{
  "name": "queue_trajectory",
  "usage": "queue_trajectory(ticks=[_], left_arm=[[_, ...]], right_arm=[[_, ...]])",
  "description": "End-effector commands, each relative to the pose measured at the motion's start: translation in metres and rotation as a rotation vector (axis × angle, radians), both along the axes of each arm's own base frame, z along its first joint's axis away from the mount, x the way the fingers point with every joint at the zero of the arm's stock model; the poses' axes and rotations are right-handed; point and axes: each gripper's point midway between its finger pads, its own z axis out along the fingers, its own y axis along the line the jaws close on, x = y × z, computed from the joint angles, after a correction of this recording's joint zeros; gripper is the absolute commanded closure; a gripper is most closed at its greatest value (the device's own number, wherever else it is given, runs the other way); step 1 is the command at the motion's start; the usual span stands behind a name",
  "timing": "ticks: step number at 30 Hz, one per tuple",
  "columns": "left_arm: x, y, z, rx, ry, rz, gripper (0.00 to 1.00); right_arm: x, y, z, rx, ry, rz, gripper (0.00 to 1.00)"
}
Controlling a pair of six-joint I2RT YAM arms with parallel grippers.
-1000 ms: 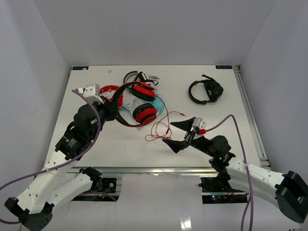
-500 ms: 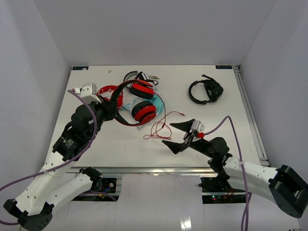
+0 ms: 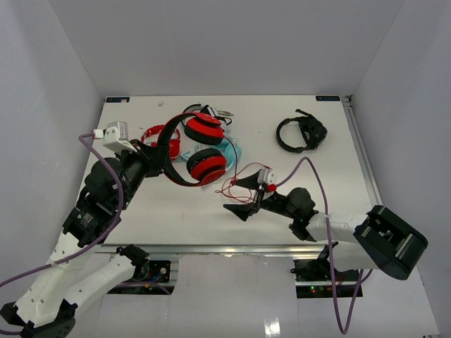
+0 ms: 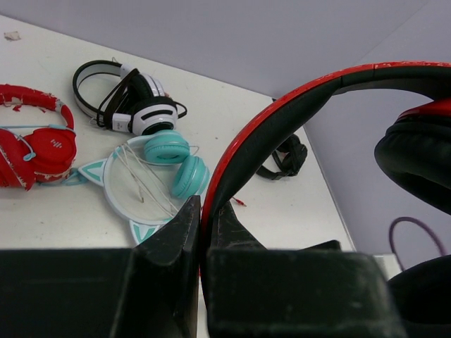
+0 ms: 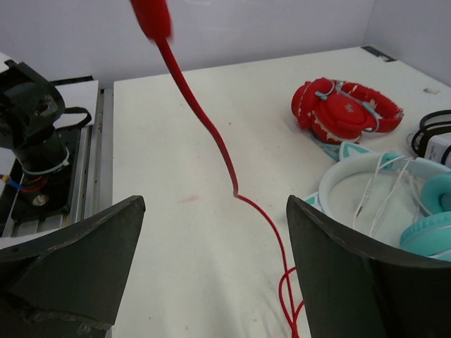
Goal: Wrap the headphones
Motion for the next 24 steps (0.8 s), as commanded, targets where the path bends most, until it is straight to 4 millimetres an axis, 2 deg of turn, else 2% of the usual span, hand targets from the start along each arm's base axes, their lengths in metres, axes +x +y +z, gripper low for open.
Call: queue_trajectory(ticks=[1, 12, 20, 24], left_arm=[[-0.013, 0.002, 0.05, -0.13, -0.106, -0.025, 1.0], [-0.017, 0.01, 0.051, -0.14, -0.113, 0.003, 1.0], [-0.022, 0.01, 0.049, -0.156, -0.113, -0.009, 1.0], [-0.025, 0.006, 0.049, -0.164, -0.114, -0.04, 1.0]], right_arm=[[-0.012, 0.007, 0.073, 0.24, -0.212, 0.073, 0.14], [0.002, 0.025, 0.08, 0.262, -0.262, 0.073, 0.15], [0.011, 0.02, 0.072, 0.218, -0.379, -0.003, 0.13], [0.009, 0.02, 0.077, 0.209, -0.468, 0.007, 0.13]])
